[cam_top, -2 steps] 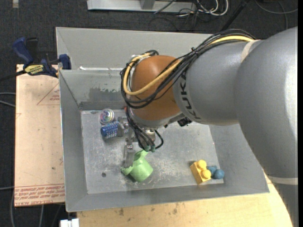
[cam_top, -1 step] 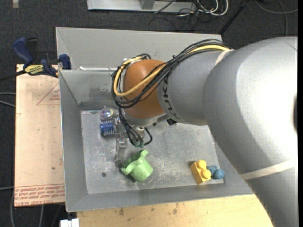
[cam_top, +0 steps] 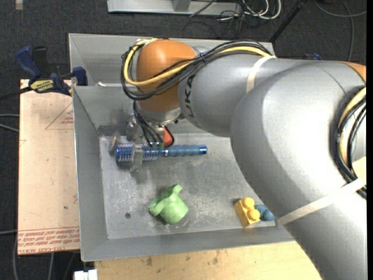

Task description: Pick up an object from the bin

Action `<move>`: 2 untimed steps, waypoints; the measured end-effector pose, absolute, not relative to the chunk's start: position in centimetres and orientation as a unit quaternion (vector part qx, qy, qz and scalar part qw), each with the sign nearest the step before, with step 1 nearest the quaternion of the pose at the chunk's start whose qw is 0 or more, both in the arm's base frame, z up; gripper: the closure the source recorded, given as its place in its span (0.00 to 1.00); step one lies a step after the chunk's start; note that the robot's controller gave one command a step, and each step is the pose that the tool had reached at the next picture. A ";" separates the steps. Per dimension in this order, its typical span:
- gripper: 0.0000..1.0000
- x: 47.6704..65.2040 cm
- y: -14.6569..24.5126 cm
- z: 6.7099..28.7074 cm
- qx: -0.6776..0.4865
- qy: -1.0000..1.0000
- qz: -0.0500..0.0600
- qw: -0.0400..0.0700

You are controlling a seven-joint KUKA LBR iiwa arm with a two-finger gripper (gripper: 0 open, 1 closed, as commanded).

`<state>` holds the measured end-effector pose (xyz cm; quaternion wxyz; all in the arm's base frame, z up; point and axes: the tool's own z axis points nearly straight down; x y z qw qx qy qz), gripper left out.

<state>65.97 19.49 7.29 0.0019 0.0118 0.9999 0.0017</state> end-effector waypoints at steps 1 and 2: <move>1.00 65.7 19.3 7.0 0.013 1.000 0.001 0.000; 1.00 63.9 17.9 22.3 0.000 1.000 0.002 0.005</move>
Offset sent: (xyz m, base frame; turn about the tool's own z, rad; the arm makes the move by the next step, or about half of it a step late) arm 0.0000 0.0000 0.0000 0.0000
